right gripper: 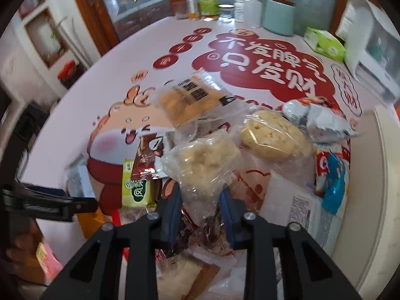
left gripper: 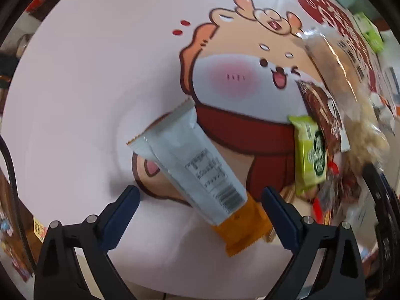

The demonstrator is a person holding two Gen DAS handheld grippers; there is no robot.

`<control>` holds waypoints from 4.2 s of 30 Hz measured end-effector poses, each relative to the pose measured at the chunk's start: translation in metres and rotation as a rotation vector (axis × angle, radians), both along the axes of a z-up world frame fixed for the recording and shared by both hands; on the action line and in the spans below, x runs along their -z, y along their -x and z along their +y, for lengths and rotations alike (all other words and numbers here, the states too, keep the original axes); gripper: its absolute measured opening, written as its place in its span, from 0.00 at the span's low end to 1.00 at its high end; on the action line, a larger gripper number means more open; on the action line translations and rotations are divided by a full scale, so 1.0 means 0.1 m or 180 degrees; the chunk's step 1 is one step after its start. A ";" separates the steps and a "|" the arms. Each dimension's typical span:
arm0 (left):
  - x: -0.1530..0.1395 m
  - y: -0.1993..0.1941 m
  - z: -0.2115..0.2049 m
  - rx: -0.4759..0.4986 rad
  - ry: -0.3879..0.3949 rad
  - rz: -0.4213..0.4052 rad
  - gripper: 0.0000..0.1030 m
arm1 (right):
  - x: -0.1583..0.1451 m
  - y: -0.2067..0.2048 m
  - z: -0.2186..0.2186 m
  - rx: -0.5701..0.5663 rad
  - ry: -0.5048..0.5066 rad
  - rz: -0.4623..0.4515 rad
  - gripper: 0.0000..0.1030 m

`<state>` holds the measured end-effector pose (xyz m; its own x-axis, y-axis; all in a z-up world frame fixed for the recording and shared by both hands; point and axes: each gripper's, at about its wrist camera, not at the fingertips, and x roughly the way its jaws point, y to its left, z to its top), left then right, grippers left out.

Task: Organize snacks
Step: 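Grasp the white-and-orange bar with the left tool while the right tool grasps a clear puffed-snack bag, then carry both snacks over the white tray and open both tools to drop them, then move both tools back to the snack pile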

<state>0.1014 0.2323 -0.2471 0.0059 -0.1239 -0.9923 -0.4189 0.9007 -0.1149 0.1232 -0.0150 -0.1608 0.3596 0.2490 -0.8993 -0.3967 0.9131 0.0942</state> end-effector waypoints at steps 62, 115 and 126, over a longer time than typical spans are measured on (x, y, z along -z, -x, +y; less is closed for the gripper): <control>-1.71 -0.37 -3.94 0.2213 0.0026 -0.1844 0.99 | -1.12 0.83 -3.20 0.1925 -0.0239 -0.0754 0.51; -1.18 0.31 -1.47 0.1898 -0.0590 -0.1342 0.87 | -0.25 1.43 -1.50 0.0714 -0.0180 -0.0040 0.67; -0.50 -0.04 -1.84 0.2446 -0.0303 -0.0679 0.71 | 0.12 1.27 -1.45 0.1046 -0.0236 0.0104 0.67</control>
